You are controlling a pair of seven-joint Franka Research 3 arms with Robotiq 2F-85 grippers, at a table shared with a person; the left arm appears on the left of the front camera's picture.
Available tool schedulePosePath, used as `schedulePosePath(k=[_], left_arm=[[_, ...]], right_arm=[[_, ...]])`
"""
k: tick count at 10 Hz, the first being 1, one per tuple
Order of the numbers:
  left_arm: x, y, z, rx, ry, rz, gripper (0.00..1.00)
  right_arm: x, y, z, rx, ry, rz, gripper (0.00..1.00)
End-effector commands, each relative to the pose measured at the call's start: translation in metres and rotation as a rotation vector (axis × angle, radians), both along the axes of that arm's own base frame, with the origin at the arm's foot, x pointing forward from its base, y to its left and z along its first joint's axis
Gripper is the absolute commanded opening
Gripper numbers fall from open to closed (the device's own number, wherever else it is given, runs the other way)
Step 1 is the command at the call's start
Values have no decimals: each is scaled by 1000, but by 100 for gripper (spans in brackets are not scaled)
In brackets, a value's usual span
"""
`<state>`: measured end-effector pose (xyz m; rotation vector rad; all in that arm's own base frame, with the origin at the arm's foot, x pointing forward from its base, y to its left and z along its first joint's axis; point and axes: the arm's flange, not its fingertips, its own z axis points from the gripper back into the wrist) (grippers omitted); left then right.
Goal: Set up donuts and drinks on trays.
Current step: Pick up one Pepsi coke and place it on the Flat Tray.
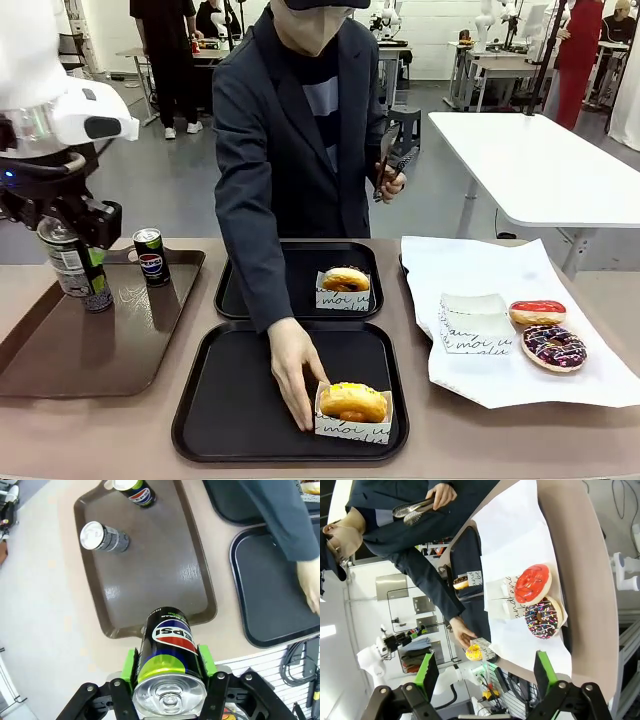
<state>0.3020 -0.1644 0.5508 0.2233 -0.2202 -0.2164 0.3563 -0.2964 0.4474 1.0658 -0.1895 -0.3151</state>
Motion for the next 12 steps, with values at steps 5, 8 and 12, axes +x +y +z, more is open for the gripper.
schedulePosePath(k=[5,8,12], left_arm=[[75,-39,-3,-102,57,-31,58],[143,-96,-38,-191,119,-69,58],[204,-129,-91,-285,175,-100,58]], right_arm=[[-1,1,0,7,-10,2,100],[-1,1,0,7,-10,2,100],[-1,1,0,7,-10,2,100]])
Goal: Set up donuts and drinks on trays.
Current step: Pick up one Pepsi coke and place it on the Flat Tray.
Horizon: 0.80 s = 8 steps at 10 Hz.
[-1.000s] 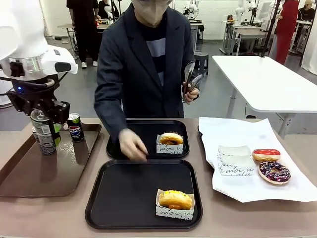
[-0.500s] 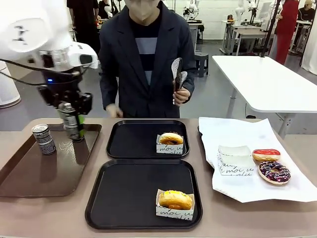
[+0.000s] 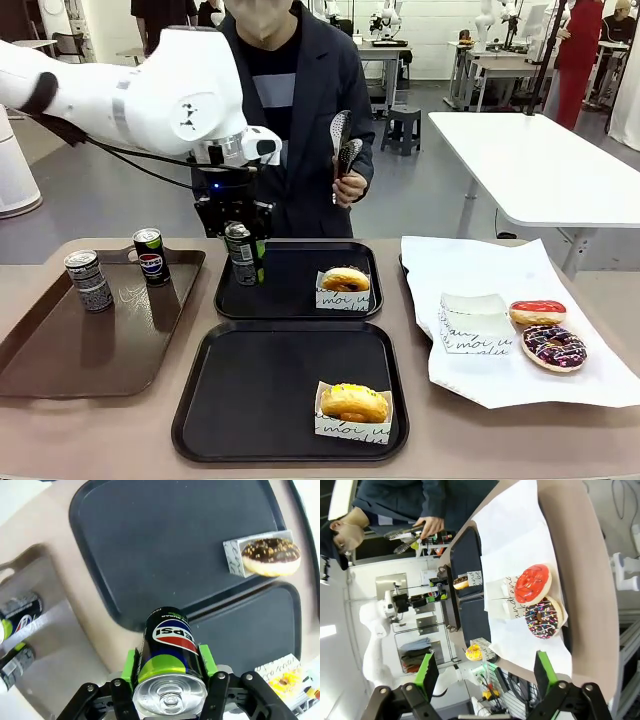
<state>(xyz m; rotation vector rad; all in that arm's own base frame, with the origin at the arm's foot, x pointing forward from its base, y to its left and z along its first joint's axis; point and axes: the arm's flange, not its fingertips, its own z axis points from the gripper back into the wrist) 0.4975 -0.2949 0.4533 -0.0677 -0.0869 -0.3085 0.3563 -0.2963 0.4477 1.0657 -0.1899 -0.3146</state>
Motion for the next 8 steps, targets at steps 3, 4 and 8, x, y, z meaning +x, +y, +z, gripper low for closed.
schedulePosePath(k=[3,4,8], left_arm=[[28,2,-30,-5,39,30,58],[33,2,-38,6,48,30,58],[37,6,-55,26,47,38,99]], right_arm=[[-1,1,0,8,-10,2,100],[-1,1,0,8,-10,2,100],[-1,1,0,8,-10,2,100]])
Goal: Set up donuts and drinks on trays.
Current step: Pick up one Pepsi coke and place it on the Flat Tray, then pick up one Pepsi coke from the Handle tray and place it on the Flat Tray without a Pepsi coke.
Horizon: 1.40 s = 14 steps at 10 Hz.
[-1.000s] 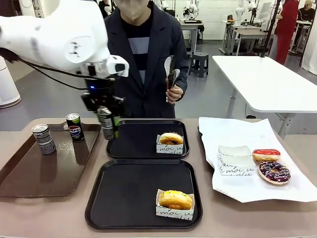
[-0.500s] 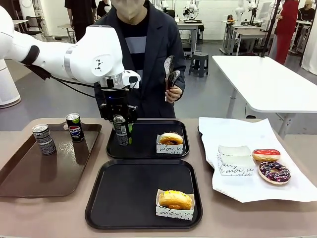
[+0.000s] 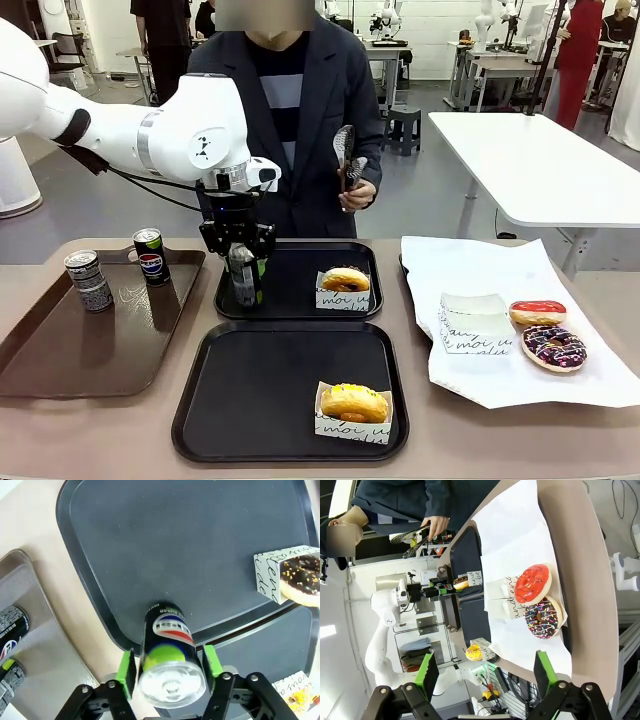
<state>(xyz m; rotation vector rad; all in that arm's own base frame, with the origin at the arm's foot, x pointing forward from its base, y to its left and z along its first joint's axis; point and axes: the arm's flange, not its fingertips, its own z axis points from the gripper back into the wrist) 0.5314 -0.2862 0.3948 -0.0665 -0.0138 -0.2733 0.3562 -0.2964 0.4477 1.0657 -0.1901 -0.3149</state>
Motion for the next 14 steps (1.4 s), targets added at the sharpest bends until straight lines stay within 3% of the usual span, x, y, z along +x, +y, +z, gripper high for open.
schedulePosePath(k=[1,2,3,4,5,9,11,12,14], left_arm=[[5,-3,3,19,-23,1,100],[7,-3,1,25,-17,-1,72],[7,-2,-2,25,-13,1,100],[4,0,-1,16,-12,6,82],[-5,3,8,13,-24,11,100],[-66,7,50,32,-92,-17,100],[-81,10,55,68,-73,18,100],[-85,12,50,119,-59,34,100],[-70,5,61,39,-83,-26,100]], right_arm=[[-1,1,0,8,-10,2,100],[-1,1,0,8,-10,2,100],[-1,1,0,8,-10,2,100],[-1,1,0,8,-10,2,100],[-1,1,0,8,-10,2,100],[-1,1,0,8,-10,2,100],[-1,1,0,8,-10,2,100],[-1,1,0,8,-10,2,100],[-1,1,0,8,-10,2,100]])
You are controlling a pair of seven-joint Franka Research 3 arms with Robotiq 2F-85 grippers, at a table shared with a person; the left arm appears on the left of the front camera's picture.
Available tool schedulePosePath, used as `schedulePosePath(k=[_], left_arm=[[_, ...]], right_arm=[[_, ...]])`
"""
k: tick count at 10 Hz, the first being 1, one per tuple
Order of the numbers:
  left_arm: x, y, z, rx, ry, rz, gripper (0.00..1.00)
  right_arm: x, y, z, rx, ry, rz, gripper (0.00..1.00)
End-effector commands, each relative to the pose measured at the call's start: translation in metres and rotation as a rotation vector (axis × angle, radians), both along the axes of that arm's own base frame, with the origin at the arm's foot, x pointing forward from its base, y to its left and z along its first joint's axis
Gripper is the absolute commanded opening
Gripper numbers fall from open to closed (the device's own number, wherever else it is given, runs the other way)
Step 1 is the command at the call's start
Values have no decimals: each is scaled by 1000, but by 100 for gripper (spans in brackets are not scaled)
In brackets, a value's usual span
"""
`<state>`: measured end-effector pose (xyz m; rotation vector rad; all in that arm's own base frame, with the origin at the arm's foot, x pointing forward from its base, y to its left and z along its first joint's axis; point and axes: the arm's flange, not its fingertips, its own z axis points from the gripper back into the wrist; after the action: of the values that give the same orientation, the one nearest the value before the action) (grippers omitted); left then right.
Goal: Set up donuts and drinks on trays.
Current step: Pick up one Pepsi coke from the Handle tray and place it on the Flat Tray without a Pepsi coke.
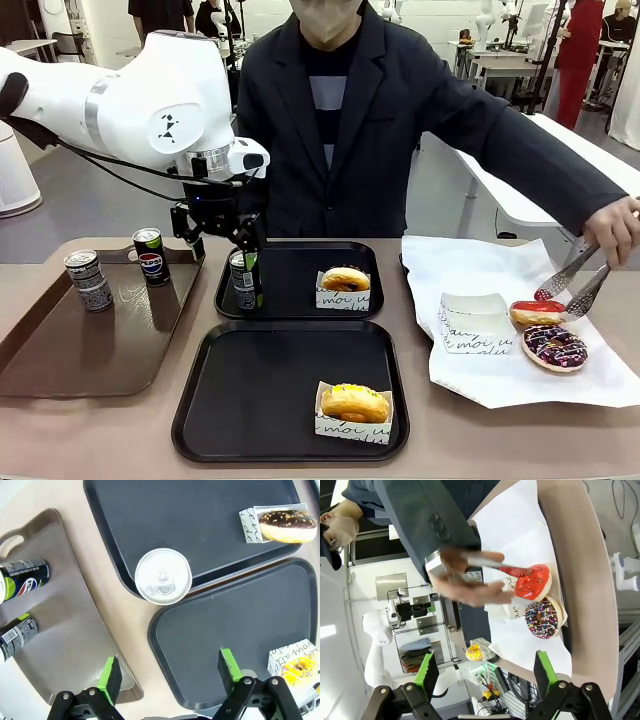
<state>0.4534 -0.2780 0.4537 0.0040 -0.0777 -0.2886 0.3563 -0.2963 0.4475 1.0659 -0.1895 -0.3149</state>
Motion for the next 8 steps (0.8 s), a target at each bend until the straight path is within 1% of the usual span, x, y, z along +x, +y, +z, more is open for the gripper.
schedulePosePath(k=[1,5,6,7,8], left_arm=[[8,-3,2,-21,-10,-15,100],[5,-3,2,-8,-6,-2,100],[5,14,27,-90,2,-9,100],[0,41,53,-177,-11,14,100],[-12,82,76,-301,-28,60,100]], right_arm=[[-1,1,0,8,-10,2,100],[-1,1,0,8,-10,2,100],[-1,1,0,8,-10,2,100],[-1,1,0,8,-10,2,100],[-1,1,0,8,-10,2,100]])
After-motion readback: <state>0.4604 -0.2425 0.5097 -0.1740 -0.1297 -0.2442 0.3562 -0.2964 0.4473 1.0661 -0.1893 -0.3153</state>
